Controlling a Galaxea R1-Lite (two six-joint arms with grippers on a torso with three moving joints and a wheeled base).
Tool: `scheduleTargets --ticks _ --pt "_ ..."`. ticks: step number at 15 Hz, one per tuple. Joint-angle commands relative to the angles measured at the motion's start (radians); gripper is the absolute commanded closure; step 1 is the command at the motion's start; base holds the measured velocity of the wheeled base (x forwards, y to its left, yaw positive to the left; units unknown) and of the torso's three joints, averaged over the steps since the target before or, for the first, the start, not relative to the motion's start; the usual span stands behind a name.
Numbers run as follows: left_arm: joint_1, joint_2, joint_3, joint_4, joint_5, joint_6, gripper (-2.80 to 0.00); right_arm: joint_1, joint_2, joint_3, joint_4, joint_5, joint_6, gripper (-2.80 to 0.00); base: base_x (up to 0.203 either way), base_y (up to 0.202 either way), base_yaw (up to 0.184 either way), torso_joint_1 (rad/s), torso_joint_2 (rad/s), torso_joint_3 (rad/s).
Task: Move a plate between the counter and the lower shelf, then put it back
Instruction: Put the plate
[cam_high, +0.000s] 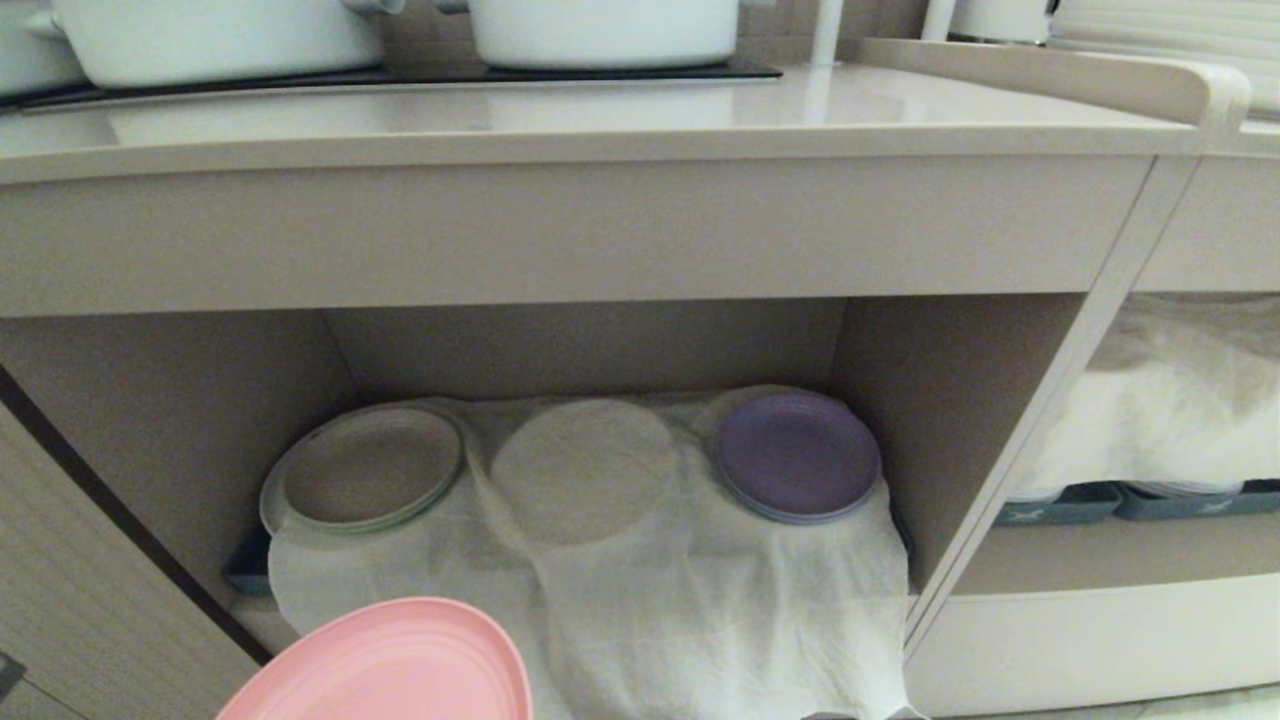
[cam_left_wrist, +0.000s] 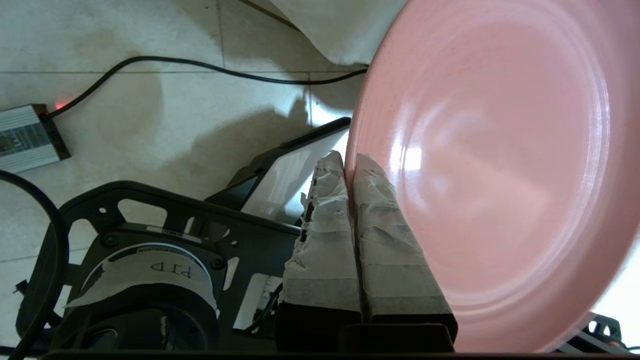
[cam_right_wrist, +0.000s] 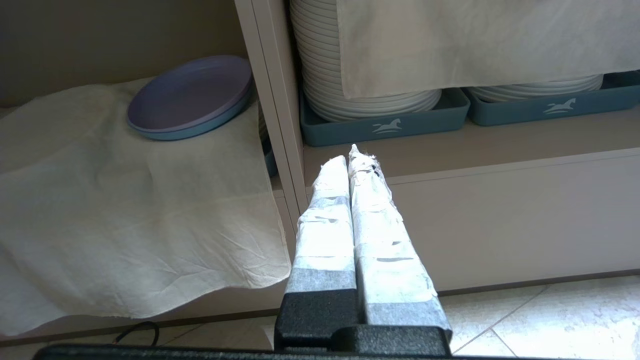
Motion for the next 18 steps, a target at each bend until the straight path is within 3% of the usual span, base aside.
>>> scheduleTargets --ticks 1,5,18 --pt "-0.002 -0.001 -0.004 0.003 -0.003 0.0 0.0 0.0 0.0 0.0 0.0 -0.001 0.0 0.0 0.0 0.0 0.0 0.0 0.0 0.0" --pt "0.0 -0.027 -0.007 0.002 -0.045 0.019 0.0 0.0 0.0 0.0 0.0 -0.001 0.0 0.0 0.0 0.0 0.0 0.0 0.0 0.0" --pt "0.001 -0.026 -0.004 -0.042 -0.053 0.034 0.0 0.0 0.0 0.0 0.0 -0.001 0.0 0.0 0.0 0.0 0.0 0.0 0.0 0.0"
